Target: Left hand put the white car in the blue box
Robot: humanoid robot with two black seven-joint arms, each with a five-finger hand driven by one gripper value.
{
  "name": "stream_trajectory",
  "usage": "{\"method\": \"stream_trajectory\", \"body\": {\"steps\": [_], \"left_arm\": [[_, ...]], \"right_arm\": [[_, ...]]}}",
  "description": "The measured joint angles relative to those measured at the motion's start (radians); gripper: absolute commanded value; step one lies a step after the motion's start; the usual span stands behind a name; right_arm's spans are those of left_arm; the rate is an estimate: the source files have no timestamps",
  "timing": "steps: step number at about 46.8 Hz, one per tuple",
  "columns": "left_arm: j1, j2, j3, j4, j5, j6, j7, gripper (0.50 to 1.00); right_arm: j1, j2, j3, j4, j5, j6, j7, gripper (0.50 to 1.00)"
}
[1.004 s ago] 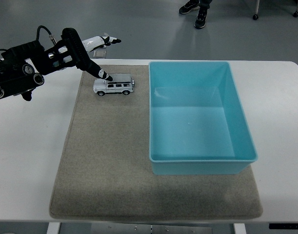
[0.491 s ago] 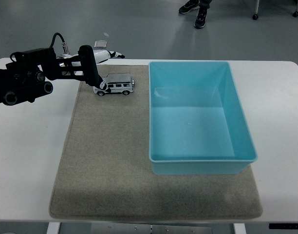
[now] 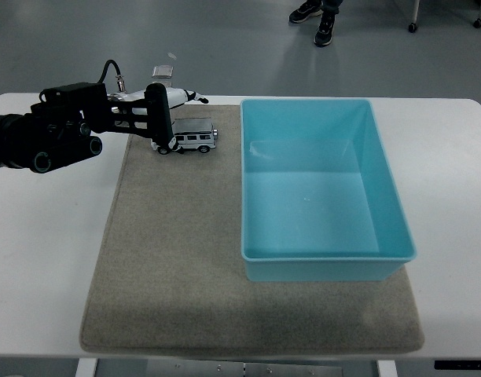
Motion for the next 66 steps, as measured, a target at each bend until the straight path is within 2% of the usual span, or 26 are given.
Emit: {"method": "stream_trajectory", "body": {"steps": [12, 17, 19, 25, 39, 45, 54, 56, 66], "left_arm": [[0.008, -0.029, 0.027, 0.024, 0.001, -0.002, 0.0, 0.851], [0.008, -0.033, 0.036, 0.025, 0.001, -0.002, 0.002, 0.816], [0.008, -0.033, 0.037, 0.025, 0.001, -0.002, 0.004, 0.786], [0.009, -0.038, 0.038, 0.025, 0.001, -0.002, 0.021, 0.778], [0.01, -0.039, 0.046, 0.026, 0.002, -0.002, 0.022, 0.735], [0.01, -0.039, 0.055, 0.026, 0.005, -0.002, 0.025, 0.626], [0.006, -0.039, 0.055, 0.046, 0.006, -0.002, 0.074, 0.54], [0.005, -0.039, 0.055, 0.046, 0.006, -0.002, 0.073, 0.5], [0.004, -0.038, 0.052, 0.029, 0.006, -0.015, 0.061, 0.5]], "right_arm": [[0.0, 0.0, 0.0, 0.0, 0.0, 0.0, 0.0, 0.936], [0.0, 0.0, 0.0, 0.0, 0.0, 0.0, 0.0, 0.936], [0.0, 0.0, 0.0, 0.0, 0.0, 0.0, 0.0, 0.936], [0.0, 0.0, 0.0, 0.0, 0.0, 0.0, 0.0, 0.936], [0.0, 0.0, 0.0, 0.0, 0.0, 0.0, 0.0, 0.936], [0.0, 0.0, 0.001, 0.0, 0.0, 0.0, 0.0, 0.936], [0.0, 0.0, 0.0, 0.0, 0.0, 0.0, 0.0, 0.936], [0.0, 0.0, 0.0, 0.0, 0.0, 0.0, 0.0, 0.936], [0.0, 0.0, 0.0, 0.0, 0.0, 0.0, 0.0, 0.936]]}}
